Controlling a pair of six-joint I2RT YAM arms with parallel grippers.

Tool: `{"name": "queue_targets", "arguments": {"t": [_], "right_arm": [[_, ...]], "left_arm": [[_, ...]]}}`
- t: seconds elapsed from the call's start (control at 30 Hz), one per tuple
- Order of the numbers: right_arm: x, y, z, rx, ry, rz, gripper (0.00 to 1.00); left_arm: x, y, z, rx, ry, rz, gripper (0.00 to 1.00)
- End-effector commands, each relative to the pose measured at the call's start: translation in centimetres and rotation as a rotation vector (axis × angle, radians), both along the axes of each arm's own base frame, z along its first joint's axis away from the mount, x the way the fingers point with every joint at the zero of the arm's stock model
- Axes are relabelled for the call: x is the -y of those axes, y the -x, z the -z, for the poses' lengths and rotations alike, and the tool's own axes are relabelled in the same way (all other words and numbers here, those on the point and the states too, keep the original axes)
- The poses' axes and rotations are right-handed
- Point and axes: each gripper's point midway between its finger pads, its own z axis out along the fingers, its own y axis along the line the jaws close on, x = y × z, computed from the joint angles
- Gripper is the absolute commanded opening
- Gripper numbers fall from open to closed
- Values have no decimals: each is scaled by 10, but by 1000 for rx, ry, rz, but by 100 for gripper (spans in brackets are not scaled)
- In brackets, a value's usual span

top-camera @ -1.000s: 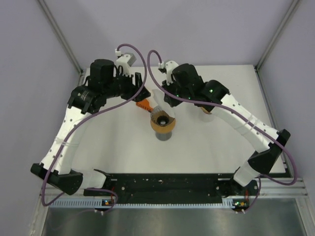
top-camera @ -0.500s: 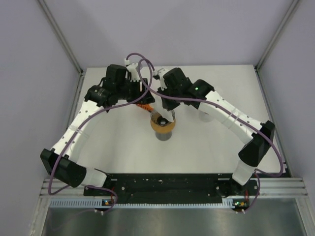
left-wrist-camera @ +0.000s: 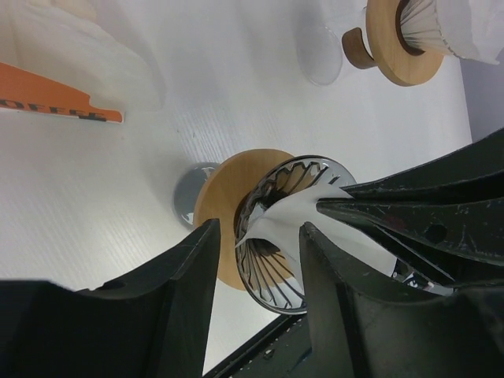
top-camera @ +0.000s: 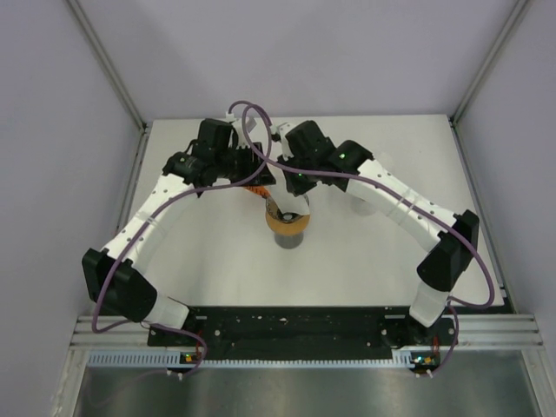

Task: Place the coffee filter in the dripper

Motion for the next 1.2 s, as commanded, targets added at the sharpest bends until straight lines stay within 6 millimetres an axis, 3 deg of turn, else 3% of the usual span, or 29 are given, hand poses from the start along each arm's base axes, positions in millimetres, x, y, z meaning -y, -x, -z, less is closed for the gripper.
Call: {"name": "queue_targets", "arguments": {"t": [0.0, 0.17, 0.2, 0.3, 0.43, 0.7, 0.8, 0.9, 1.07, 1.17], "right_arm": [[-2, -6, -15, 45, -44, 14, 0], [5, -12, -19, 72, -39, 39, 0], [6, -13, -22, 78, -47, 40, 4], [5, -13, -31, 97, -64, 31, 27], [1, -10, -51, 134, -98, -22, 38], [13, -7, -94, 252, -139, -31, 45], [11, 1, -95, 263, -153, -60, 45], [5, 11, -88, 266, -150, -96, 35], [-10, 30, -71, 202, -216, -168, 3], [-14, 31, -50, 148, -208, -156, 0]], "left_arm": [[4, -10, -17, 75, 31, 0, 44], [1, -1, 0, 36, -3, 33, 23], [1, 0, 1, 40, -7, 37, 20], [-2, 2, -4, 69, -11, 39, 16], [-3, 3, -10, 100, -7, 44, 14], [-3, 3, -11, 113, -5, 51, 12], [-2, 3, -9, 108, -5, 54, 12], [-2, 3, -6, 100, -7, 55, 12], [-1, 3, -4, 101, -4, 59, 12], [0, 3, -4, 102, -1, 61, 12]]}}
